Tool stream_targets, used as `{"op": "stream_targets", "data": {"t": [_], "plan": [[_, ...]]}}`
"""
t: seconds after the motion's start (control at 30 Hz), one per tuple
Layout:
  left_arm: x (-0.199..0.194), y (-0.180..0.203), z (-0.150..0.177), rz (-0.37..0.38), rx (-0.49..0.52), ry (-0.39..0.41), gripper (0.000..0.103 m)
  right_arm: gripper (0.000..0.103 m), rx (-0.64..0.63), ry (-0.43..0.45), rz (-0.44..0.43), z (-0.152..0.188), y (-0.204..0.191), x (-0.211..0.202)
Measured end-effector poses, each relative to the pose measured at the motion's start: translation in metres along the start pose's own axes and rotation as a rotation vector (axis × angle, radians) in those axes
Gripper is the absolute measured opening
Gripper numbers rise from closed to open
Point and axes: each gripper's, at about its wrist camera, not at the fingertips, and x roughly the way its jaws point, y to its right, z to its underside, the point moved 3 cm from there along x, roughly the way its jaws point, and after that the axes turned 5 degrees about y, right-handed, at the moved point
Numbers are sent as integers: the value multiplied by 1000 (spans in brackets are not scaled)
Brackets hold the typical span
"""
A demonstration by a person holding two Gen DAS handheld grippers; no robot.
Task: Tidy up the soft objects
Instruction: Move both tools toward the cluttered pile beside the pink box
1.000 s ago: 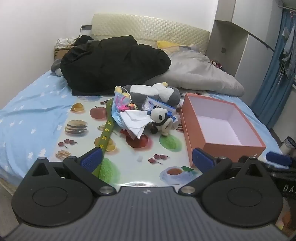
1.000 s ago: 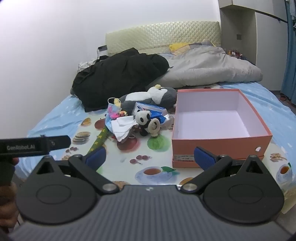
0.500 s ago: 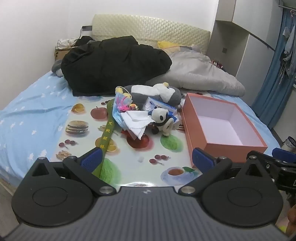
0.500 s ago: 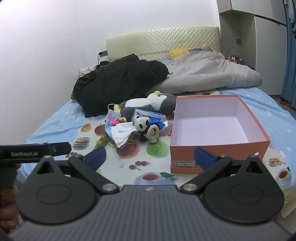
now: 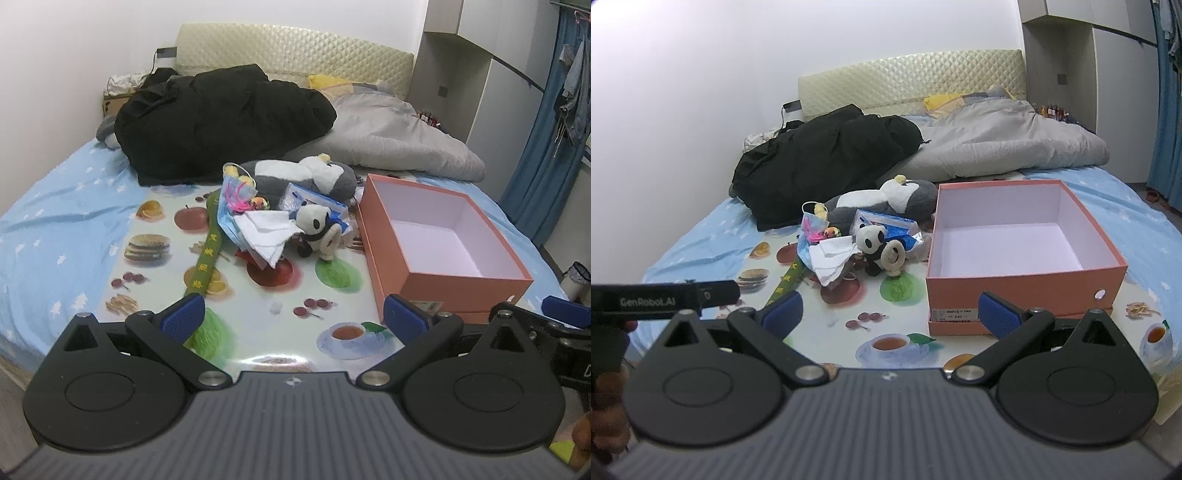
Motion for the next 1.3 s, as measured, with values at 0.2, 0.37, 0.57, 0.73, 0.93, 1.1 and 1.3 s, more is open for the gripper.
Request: {"op": "stream_targets", "data": {"t": [0.2,0.37,0.57,0.73,0.93,1.1,1.3], "plan": [[-3,-4,9,8,-27,-8,103,103,2,-16,7,6,2,-1],[-7,-10,15,3,-20,1,103,103,-9,-22,1,12,-2,-1],[-4,-16,24,10,-23,-7,103,103,-10,-46,-8,23,-7,3],[0,-18,24,15,-27,-12,103,103,-5,-57,-2,24,-8,8],[1,-18,24,17,-25,-16,103,103,-10,-63,4,27,-8,8],[3,-19,26,16,-24,-19,103,103,2,-63,15,28,-7,9],[7,-21,30,10,-17,-26,103,103,20,-76,19,31,-4,11]]}}
